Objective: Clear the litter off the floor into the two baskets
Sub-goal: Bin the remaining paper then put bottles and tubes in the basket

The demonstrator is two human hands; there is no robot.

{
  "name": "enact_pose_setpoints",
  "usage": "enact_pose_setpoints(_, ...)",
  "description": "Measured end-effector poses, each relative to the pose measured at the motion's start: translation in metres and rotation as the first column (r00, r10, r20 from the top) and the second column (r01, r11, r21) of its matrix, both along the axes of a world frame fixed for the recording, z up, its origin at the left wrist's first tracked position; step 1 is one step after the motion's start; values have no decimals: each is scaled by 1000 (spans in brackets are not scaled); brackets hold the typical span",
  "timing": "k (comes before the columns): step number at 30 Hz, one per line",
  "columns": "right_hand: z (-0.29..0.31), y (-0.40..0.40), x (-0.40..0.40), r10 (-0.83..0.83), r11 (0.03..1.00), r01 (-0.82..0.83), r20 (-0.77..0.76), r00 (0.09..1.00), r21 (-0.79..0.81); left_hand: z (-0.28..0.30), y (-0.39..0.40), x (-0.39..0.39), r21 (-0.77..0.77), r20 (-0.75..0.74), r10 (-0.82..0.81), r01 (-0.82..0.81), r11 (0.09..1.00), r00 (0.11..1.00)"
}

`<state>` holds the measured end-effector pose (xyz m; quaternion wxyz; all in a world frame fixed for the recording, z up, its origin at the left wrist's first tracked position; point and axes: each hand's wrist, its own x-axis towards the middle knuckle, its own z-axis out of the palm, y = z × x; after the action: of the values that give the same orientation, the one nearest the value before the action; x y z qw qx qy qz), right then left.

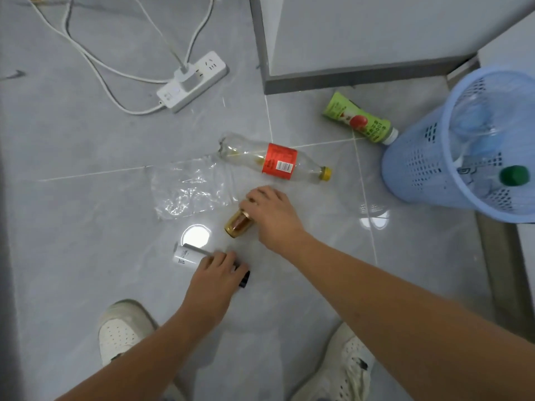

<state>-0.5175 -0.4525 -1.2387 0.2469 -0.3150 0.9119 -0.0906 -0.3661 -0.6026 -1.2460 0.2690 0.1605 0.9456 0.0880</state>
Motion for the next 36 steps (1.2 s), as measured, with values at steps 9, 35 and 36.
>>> enact_pose_setpoints(9,-8,29,15,-356,915,378,159,921,-139,20,-5,-21,125,-37,54,-49,991,998)
enact_pose_setpoints(35,242,342,-92,-944,328,917,-40,328,-225,271,303,-260,554,-128,272,-159,817,954)
enact_pose_setpoints(36,234,347,-95,-934,357,915,-49,355,-185,262,307,-264,519,-132,247,-145,842,960)
